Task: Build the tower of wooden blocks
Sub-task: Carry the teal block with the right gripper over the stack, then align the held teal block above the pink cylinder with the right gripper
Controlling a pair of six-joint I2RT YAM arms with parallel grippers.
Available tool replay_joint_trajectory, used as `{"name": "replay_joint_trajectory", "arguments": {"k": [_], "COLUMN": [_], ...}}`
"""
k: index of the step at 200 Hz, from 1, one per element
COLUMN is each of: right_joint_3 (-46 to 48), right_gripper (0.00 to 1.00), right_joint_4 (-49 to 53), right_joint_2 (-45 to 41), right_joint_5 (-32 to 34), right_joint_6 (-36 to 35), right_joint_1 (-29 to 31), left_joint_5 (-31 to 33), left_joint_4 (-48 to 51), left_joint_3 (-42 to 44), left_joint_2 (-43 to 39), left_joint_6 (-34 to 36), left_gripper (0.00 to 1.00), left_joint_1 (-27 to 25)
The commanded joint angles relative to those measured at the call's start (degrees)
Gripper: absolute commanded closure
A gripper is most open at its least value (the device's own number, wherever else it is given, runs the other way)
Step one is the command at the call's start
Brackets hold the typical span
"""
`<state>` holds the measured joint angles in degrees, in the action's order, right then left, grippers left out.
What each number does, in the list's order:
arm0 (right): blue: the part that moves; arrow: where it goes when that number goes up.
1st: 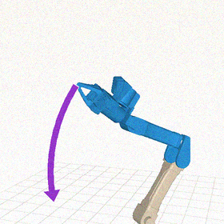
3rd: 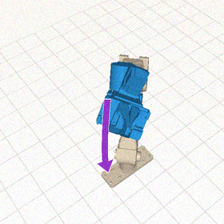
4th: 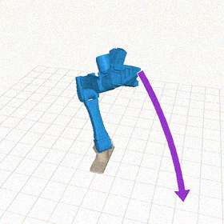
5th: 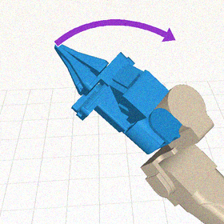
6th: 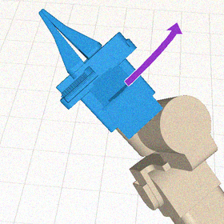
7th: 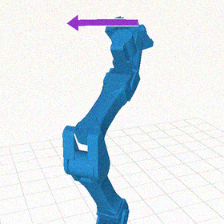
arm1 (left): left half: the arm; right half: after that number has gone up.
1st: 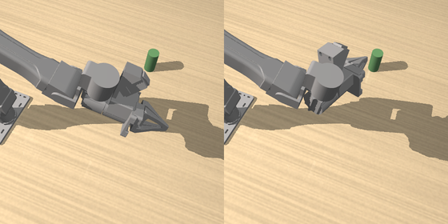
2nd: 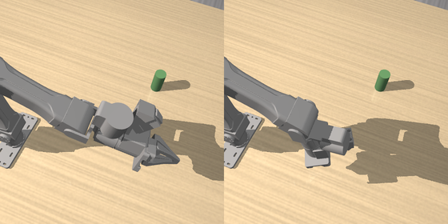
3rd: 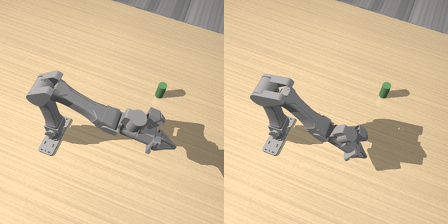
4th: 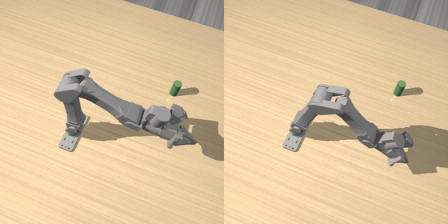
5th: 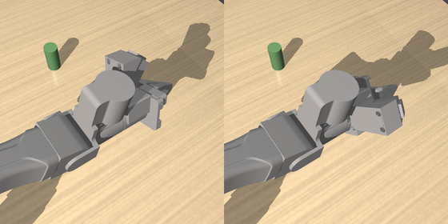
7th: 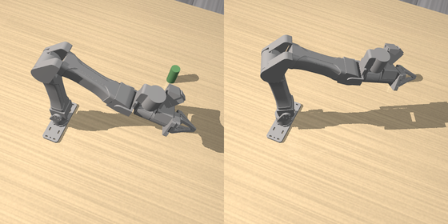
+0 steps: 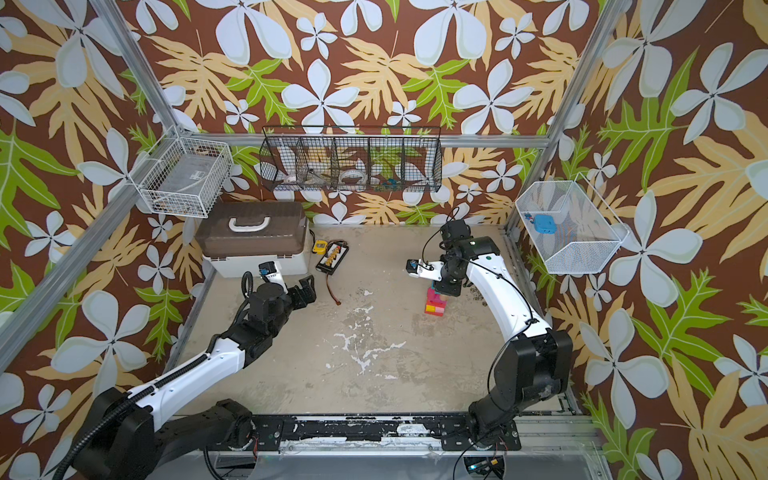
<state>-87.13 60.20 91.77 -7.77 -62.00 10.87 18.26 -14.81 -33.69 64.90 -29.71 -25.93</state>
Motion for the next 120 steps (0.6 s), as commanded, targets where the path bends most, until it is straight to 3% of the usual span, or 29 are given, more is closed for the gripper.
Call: {"name": "replay_joint_trajectory", "arguments": {"k": [1,120], "right_joint_3": [-1.2,-1.9], "right_gripper": [1.0,1.0], "right_joint_4": [0.8,1.2], "right_joint_2": [0.9,4.4], "right_joint_5": [-4.1,-7.0], "right_joint_6": [-1.0,-2.3], "right_joint_1": [-0.1,-3.0], "left_joint_5": [-0.2,-0.5], "left_joint_4": [-0.8,-0.7], "left_joint_3": [-0.3,-0.4], "left_joint_2": [0.1,0.1], "left_joint_6": [0.1,-0.2], "left_gripper": [0.05,0.05], "left_joint_1": [0.1,0.0]}}
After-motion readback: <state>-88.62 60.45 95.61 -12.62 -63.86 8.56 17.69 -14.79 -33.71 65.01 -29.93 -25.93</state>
